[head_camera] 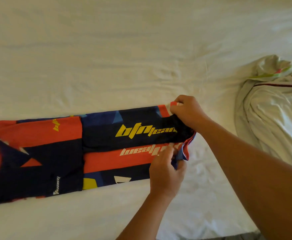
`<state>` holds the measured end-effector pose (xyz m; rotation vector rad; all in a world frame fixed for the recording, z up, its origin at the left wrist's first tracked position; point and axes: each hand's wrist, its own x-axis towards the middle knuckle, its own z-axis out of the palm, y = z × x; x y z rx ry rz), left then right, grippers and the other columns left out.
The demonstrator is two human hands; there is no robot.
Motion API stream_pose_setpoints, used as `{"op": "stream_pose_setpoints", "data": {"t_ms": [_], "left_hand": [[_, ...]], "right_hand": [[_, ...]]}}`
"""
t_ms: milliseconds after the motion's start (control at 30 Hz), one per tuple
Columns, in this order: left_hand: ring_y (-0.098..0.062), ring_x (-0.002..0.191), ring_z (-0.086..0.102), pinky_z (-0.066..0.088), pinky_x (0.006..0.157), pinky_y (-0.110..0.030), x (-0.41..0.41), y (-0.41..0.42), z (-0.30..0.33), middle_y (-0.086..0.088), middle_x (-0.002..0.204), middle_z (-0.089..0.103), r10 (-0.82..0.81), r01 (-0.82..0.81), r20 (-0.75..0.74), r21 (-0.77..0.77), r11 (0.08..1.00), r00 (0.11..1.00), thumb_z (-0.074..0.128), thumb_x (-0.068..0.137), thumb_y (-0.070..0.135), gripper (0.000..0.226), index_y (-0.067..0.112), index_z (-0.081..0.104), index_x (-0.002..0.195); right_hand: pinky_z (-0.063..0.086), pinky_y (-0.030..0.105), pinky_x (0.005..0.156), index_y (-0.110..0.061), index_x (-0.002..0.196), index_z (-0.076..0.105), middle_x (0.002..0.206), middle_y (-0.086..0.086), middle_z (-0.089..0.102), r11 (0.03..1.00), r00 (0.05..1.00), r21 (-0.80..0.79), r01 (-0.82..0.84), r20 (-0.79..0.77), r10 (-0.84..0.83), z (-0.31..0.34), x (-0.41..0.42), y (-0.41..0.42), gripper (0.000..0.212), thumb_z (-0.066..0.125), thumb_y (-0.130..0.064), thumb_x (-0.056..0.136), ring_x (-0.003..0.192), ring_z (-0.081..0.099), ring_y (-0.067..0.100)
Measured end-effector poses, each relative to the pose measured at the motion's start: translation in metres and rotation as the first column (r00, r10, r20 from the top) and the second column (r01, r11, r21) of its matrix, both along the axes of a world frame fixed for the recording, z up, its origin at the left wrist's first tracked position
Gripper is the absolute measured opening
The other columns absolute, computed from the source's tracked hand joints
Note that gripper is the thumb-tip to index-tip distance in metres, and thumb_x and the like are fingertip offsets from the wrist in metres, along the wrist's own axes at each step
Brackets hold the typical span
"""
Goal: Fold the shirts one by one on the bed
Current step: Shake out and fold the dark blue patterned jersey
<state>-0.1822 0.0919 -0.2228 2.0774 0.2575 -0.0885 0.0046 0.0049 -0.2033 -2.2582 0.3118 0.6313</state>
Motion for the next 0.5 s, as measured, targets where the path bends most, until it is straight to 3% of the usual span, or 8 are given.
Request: {"op": "stream_pose_setpoints", "data": {"t_ms": [167, 267, 333, 433, 500], "left_hand": [[-0.013, 0.064, 0.055, 0.048, 0.056, -0.035, -0.022, 0.083, 0.020, 0.011, 0.073, 0.061, 0.184, -0.186, -0.030, -0.095, 0.978, 0.982, 0.061, 0.083, 0.026, 0.003, 0.027, 0.060, 0.086], [-0.010, 0.053, 0.046, 0.039, 0.050, -0.028, -0.041, 0.137, 0.029, 0.010, 0.063, 0.056, 0.284, -0.293, -0.091, -0.109, 0.950, 0.954, 0.061, 0.080, 0.023, 0.008, 0.029, 0.057, 0.084], [-0.010, 0.050, 0.043, 0.036, 0.048, -0.027, -0.052, 0.170, 0.033, 0.006, 0.060, 0.055, 0.367, -0.390, -0.167, -0.138, 0.910, 0.915, 0.062, 0.079, 0.018, 0.009, 0.025, 0.057, 0.081], [-0.010, 0.054, 0.051, 0.041, 0.052, -0.024, -0.066, 0.221, 0.033, 0.007, 0.068, 0.064, 0.497, -0.549, -0.260, -0.200, 0.811, 0.828, 0.065, 0.082, -0.001, 0.025, 0.023, 0.060, 0.082], [-0.009, 0.055, 0.051, 0.043, 0.054, -0.024, -0.075, 0.256, 0.031, 0.008, 0.064, 0.062, 0.548, -0.615, -0.299, -0.217, 0.758, 0.781, 0.064, 0.082, -0.007, 0.027, 0.019, 0.060, 0.081]], "right_hand": [[0.047, 0.029, 0.062, -0.011, 0.084, 0.066, 0.080, 0.006, 0.063, 0.992, 0.997, 0.114, -0.058, -0.052, 0.064, 0.022, -0.012, 0.081, 0.003, 0.065, -0.014, 0.083, 0.072, 0.058, 0.018], [0.048, 0.028, 0.061, -0.010, 0.085, 0.067, 0.076, 0.004, 0.063, 0.984, 0.997, 0.167, -0.064, -0.029, 0.070, 0.021, -0.023, 0.142, 0.004, 0.064, -0.012, 0.083, 0.069, 0.058, 0.015], [0.044, 0.019, 0.052, -0.010, 0.083, 0.068, 0.064, -0.004, 0.062, 0.984, 0.997, 0.167, -0.071, -0.013, 0.074, 0.017, -0.030, 0.184, 0.005, 0.064, -0.010, 0.082, 0.059, 0.055, 0.006], [0.036, 0.013, 0.040, -0.008, 0.077, 0.067, 0.042, -0.013, 0.053, 0.981, 0.995, 0.178, -0.079, -0.053, 0.090, 0.008, -0.041, 0.249, 0.006, 0.064, -0.005, 0.081, 0.040, 0.047, 0.000], [0.039, 0.017, 0.046, -0.011, 0.071, 0.065, 0.047, -0.011, 0.056, 0.980, 0.992, 0.176, -0.098, -0.057, 0.109, 0.002, -0.048, 0.292, 0.009, 0.066, -0.006, 0.079, 0.047, 0.052, 0.004]]}}
